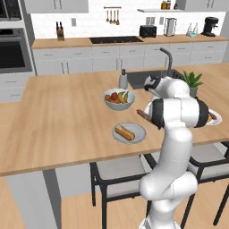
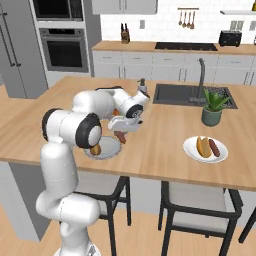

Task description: Place one bun and one sausage from the bowl on each plate.

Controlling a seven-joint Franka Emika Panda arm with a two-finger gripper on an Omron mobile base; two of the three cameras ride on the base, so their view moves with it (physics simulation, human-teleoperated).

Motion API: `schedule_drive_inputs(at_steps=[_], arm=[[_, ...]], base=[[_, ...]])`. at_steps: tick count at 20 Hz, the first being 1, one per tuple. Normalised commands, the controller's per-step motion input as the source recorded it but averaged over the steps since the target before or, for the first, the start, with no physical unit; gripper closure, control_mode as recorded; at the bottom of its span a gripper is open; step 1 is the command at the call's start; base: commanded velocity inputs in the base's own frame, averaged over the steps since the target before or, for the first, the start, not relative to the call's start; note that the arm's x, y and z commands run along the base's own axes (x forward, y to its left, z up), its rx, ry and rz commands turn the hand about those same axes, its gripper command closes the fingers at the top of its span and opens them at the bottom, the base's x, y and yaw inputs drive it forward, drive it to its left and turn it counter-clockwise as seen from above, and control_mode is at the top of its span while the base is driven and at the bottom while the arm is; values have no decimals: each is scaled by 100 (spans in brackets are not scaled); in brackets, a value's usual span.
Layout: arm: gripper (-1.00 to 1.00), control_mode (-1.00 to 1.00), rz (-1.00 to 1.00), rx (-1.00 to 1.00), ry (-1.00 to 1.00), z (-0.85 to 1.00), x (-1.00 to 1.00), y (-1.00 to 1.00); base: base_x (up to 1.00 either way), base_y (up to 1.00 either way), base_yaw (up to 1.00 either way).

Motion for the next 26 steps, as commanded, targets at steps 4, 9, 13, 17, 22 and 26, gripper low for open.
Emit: schedule_drive_inputs(at_steps=[4,9,13,17,22,26], arm=[[100,-100,0,27,-1,-76,24,33],[100,-100,-3,-15,28,-28,49,98],[100,-100,-4,-8,9,-50,54,38],[100,-100,-7,3,-8,-87,48,-10],[100,-100,-10,13,-36,-45,-58,-12],[-100,-100,-16,16,-49,-25,-94,-2]], base=[[0,0,0],[0,0,0],[0,0,0],[0,0,0],[0,0,0],[0,0,0]])
